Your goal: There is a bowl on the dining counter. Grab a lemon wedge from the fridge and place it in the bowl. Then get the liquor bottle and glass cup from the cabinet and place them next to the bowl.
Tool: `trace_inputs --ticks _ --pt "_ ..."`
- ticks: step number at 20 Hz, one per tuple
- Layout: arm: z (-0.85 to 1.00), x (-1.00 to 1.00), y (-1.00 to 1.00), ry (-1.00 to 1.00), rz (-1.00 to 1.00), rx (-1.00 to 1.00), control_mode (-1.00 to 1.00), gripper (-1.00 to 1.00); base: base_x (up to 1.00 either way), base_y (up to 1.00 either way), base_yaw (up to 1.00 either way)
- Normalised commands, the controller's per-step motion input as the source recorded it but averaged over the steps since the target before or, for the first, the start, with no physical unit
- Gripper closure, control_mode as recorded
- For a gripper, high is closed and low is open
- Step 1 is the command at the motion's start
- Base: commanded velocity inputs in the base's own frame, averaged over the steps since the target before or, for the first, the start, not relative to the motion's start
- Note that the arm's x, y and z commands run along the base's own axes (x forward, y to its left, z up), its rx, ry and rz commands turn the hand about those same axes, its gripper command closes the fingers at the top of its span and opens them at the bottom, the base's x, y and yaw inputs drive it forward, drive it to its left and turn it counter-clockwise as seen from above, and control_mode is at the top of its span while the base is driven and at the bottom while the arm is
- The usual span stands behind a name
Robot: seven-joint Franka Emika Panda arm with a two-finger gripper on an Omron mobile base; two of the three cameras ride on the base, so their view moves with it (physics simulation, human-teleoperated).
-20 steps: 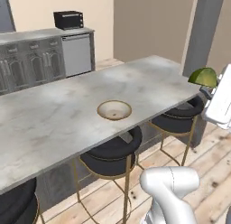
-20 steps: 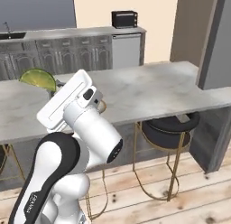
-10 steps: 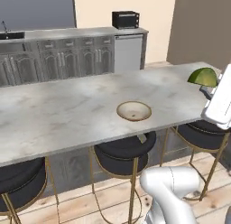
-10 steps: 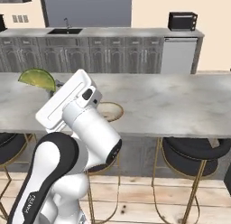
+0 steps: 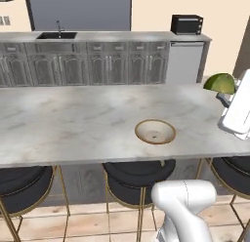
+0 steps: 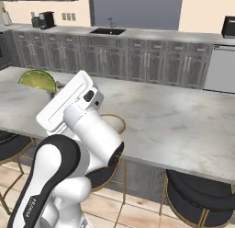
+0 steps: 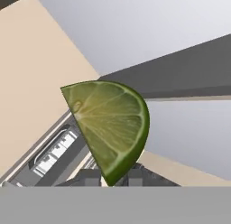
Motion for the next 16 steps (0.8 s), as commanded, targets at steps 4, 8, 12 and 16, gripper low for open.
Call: trace_inputs --ticks 4,8,12,16 --pt "0.00 0.00 0.00 0.00 0.00 0.00 1.00 1.00 0.67 -0.53 0.32" --pt "0.00 0.00 0.00 0.00 0.00 0.00 1.00 1.00 0.72 -0.33 0.14" --pt "0.00 0.00 0.00 0.00 0.00 0.00 1.00 1.00 0.64 -0.28 0.03" --pt "0.00 0.14 -0.10 0.02 0.00 0.02 -1.00 1.00 0.45 -0.24 0.00"
